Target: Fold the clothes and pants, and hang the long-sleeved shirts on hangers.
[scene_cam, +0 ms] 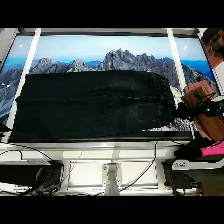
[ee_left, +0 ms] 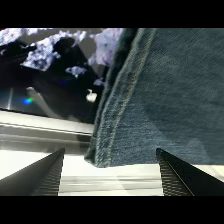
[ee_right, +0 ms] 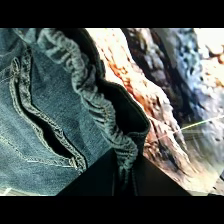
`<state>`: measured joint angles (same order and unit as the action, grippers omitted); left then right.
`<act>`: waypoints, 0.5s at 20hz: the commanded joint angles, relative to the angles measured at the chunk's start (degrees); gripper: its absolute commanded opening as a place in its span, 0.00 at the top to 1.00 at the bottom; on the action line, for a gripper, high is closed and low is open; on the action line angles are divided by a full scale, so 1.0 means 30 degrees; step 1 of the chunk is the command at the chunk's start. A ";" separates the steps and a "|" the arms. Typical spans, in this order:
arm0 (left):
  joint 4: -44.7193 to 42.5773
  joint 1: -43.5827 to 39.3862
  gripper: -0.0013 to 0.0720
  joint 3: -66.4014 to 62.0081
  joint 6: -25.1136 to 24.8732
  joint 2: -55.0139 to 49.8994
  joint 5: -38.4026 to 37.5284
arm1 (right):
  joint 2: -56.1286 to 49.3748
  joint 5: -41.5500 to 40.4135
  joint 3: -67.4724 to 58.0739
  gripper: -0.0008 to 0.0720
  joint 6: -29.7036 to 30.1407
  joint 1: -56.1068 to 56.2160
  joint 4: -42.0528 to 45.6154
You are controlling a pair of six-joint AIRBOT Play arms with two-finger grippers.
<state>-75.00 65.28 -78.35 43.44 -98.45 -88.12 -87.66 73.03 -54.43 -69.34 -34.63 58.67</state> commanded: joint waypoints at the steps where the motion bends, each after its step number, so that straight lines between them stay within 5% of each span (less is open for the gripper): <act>1: -0.0423 0.0015 0.16 0.0015 -0.0357 -0.0648 -0.0197 | 0.0015 0.0284 -0.0015 0.94 -0.0015 0.0015 0.0000; 2: -0.0430 0.0015 0.22 0.0015 -0.0357 -0.0736 -0.0299 | 0.0015 0.0313 -0.0007 0.94 -0.0007 0.0015 0.0000; 8: -0.0415 -0.0219 0.23 0.0532 -0.0350 -0.1698 -0.0452 | 0.0015 0.0444 -0.0015 0.94 -0.0022 0.0015 -0.0007; 9: -0.0423 -0.0430 0.26 0.0714 -0.0357 -0.1923 -0.0510 | 0.0015 0.0444 -0.0015 0.94 -0.0015 0.0007 -0.0007; 10: -0.0430 -0.0663 0.40 0.0758 -0.0372 -0.2076 -0.0576 | 0.0015 0.0444 -0.0015 0.94 -0.0022 0.0015 -0.0007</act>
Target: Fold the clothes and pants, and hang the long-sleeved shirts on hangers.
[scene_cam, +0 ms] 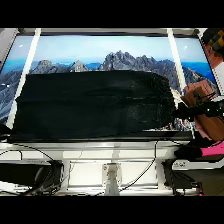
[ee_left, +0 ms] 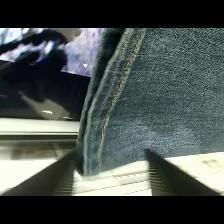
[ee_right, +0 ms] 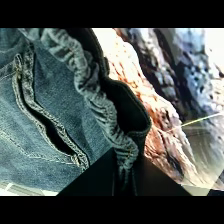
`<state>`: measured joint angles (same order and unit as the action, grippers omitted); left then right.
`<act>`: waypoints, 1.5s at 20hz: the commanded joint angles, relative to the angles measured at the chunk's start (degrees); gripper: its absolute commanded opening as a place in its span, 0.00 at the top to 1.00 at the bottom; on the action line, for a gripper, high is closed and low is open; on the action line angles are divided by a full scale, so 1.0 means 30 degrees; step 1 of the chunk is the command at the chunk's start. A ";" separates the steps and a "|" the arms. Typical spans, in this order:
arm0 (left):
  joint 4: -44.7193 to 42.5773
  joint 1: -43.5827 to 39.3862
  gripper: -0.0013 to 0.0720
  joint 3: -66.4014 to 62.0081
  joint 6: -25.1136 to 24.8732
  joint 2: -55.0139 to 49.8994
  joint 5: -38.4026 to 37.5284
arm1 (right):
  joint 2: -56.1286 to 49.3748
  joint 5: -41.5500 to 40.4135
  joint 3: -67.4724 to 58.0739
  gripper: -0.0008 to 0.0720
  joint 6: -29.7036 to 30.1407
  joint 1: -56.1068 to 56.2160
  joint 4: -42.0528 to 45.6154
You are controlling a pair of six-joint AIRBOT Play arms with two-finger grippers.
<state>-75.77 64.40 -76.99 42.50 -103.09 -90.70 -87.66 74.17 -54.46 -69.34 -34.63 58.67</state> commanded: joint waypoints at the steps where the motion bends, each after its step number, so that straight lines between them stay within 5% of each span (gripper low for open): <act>1: -0.0160 -0.0641 0.54 0.0306 -0.0255 -0.0619 0.0291 | 0.0015 0.0124 -0.0007 0.94 -0.0015 0.0015 -0.0007; 4: -0.0160 -0.1588 0.96 0.0299 -0.0474 -0.0583 0.0153 | 0.0015 0.0933 -0.0007 0.94 -0.0007 0.0007 0.0000; 9: 0.1311 -0.3155 0.96 0.0036 -0.0474 -0.0576 -0.3060 | 0.0029 0.3825 -0.0882 0.95 0.0998 0.0015 -0.1035; 15: 1.6305 -0.2696 0.96 -0.1421 0.0641 -0.0561 -0.4772 | 0.0044 0.4393 -0.2076 0.95 0.2965 0.0007 -0.7919; 17: 2.0954 -0.2652 0.96 -0.1486 0.3075 -0.0561 -0.3228 | 0.0044 0.2965 -0.2106 0.95 0.2805 0.0015 -1.1038; 20: 2.5055 -0.2980 0.96 -0.1486 0.3570 -0.0539 -0.2310 | 0.0044 0.0036 -0.2106 0.95 0.1566 0.0146 -1.6589; 25: 2.5857 -0.4903 0.96 -0.1486 0.3577 0.0182 0.2980 | 0.0044 -0.6375 -0.2127 0.95 0.1464 0.2594 -2.0531; 30: 2.5777 -0.6943 0.96 -0.1486 0.3854 0.0707 0.9471 | 0.0036 -1.6706 -0.2259 0.95 0.1457 0.5799 -2.2301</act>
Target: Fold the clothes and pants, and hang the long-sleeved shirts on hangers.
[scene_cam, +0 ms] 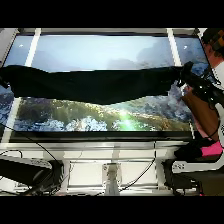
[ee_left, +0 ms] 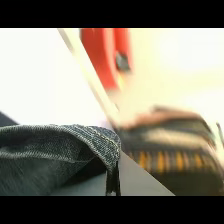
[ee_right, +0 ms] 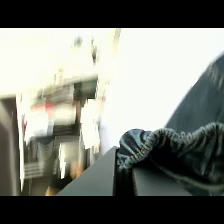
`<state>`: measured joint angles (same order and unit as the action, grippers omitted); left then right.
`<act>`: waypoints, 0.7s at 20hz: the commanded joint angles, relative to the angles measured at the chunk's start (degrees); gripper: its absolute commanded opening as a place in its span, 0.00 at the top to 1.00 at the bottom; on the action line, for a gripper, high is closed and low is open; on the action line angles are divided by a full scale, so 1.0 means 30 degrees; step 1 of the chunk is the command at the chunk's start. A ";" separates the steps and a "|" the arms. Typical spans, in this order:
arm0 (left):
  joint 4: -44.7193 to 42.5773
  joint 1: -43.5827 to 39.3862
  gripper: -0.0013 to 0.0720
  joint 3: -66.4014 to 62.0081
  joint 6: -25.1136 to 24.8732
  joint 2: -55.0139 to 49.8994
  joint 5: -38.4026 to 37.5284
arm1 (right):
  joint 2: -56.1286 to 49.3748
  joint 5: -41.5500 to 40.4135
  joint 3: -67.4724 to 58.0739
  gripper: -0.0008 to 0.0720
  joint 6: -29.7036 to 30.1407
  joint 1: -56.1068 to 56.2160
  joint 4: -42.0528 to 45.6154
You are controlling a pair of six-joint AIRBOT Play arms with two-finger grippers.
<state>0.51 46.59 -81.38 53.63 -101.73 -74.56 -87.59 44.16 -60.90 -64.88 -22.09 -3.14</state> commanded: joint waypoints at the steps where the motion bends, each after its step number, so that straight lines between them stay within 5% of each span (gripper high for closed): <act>1: 0.0138 -0.1260 0.96 -0.0022 0.0160 0.0255 0.4823 | 0.0015 -0.8779 -0.0270 0.95 -0.0036 0.2251 -0.1756; 6: -0.6433 -0.2455 0.96 -0.0022 0.2361 0.0459 0.8852 | -0.0437 -1.6283 -0.1705 0.95 0.0022 0.5042 0.0211; 10: -1.1446 -0.3497 0.96 -0.0022 0.4874 0.0503 1.1329 | -0.2346 -1.6407 -0.3417 0.95 0.0022 0.5836 0.2710; 14: -1.1978 -0.4160 0.96 -0.0022 0.5435 0.0495 1.3879 | -0.3475 -1.6458 -0.3461 0.95 0.0015 0.5829 0.2688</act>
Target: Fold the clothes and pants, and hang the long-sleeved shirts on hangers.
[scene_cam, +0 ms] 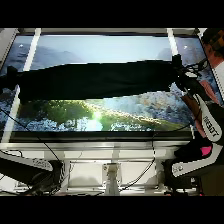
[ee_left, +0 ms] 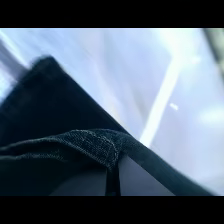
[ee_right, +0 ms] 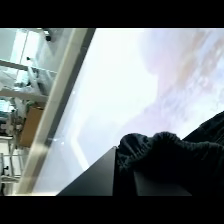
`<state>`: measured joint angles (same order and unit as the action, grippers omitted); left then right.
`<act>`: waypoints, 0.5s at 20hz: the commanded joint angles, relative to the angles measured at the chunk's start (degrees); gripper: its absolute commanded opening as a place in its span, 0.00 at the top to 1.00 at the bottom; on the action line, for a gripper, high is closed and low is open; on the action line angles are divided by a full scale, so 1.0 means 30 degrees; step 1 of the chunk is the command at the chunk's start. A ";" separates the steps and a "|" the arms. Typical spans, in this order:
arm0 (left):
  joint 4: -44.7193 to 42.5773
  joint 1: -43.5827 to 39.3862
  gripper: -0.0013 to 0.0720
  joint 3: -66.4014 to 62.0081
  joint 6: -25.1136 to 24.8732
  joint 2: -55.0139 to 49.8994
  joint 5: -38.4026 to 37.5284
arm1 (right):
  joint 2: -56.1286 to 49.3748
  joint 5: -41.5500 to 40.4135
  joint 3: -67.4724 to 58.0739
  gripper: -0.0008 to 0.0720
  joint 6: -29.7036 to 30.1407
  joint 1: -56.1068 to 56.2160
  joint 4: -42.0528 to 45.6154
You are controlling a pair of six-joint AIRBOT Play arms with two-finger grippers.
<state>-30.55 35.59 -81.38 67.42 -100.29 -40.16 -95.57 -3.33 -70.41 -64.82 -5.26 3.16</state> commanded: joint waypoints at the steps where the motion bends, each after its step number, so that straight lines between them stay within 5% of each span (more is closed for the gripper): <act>1: -0.1705 -0.0590 0.96 -0.0022 0.0831 0.0000 0.2623 | -0.0933 -0.0590 -0.0291 0.95 -0.0007 0.0219 0.0597; 4: -0.2273 -0.0809 0.96 -0.0015 0.0823 -0.0044 0.2601 | -0.0969 -0.0240 -0.0299 0.94 -0.0007 0.0219 0.0605; 6: -0.2317 -0.0925 0.85 -0.0015 0.0809 -0.0044 0.2608 | -0.0962 -0.0168 -0.0299 0.77 0.0000 0.0219 0.0612; 8: -0.2324 -0.0918 0.00 -0.0015 0.0663 -0.0044 0.2623 | -0.0962 -0.0087 -0.0299 0.26 0.0000 0.0219 0.0627; 10: -0.2310 -0.0882 0.01 -0.0015 0.0590 -0.0022 0.2616 | -0.0962 0.0204 -0.0306 0.25 0.0000 0.0219 0.1013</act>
<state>-36.88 33.01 -81.41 69.63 -100.40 -32.64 -98.35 -3.90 -71.24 -64.77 -4.67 5.13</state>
